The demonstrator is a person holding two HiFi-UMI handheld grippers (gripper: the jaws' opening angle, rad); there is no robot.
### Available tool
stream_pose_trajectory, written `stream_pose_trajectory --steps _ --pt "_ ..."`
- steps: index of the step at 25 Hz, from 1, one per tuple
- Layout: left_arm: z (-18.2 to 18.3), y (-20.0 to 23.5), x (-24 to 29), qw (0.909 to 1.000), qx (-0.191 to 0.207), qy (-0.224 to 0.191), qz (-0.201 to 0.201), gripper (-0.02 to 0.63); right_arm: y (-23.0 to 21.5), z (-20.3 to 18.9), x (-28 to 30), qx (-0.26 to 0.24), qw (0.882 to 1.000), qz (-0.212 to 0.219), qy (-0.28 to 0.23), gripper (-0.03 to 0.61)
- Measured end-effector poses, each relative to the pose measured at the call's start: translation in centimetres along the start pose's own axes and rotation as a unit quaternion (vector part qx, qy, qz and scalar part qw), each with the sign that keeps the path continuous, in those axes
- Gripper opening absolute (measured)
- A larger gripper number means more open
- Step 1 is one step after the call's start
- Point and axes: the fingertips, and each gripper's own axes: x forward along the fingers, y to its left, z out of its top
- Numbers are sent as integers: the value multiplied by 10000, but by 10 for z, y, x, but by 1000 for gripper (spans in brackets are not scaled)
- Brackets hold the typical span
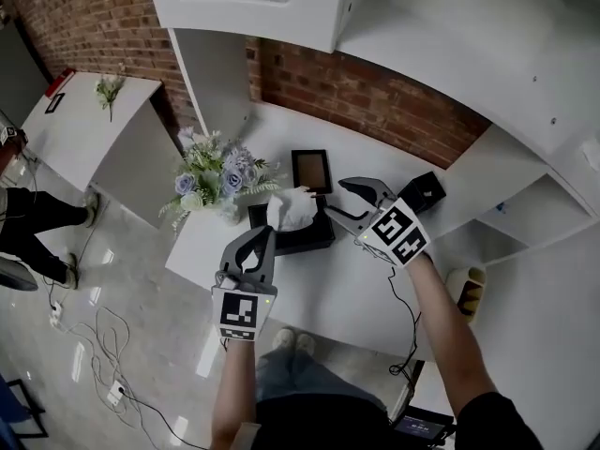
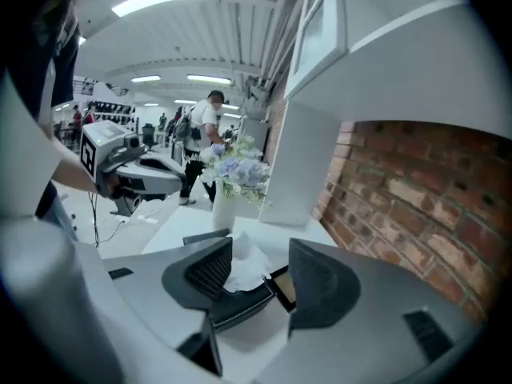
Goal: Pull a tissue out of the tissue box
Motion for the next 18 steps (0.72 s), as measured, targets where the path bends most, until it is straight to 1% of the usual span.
stream_pose_trajectory --steps 2,5,7,9,13,18 --pt "-5 4 0 10000 -37 49 43 8 4 -9 23 -327 9978 398 408 210" --pt "-14 10 0 9998 -57 135 109 8 10 -22 54 -702 9890 921 920 210" --pt "-20 12 -2 9996 -109 203 160 8 10 -32 72 -824 9828 1184 1153 210" --pt "-26 13 -4 9993 -157 267 210 8 8 -42 89 -898 9774 1376 1327 224" --pt "-35 18 -12 9985 -190 390 320 8 8 -59 115 -817 9677 1686 1687 235" --pt "-42 24 -18 9978 -241 454 416 8 13 -72 131 -398 9605 2000 1894 235"
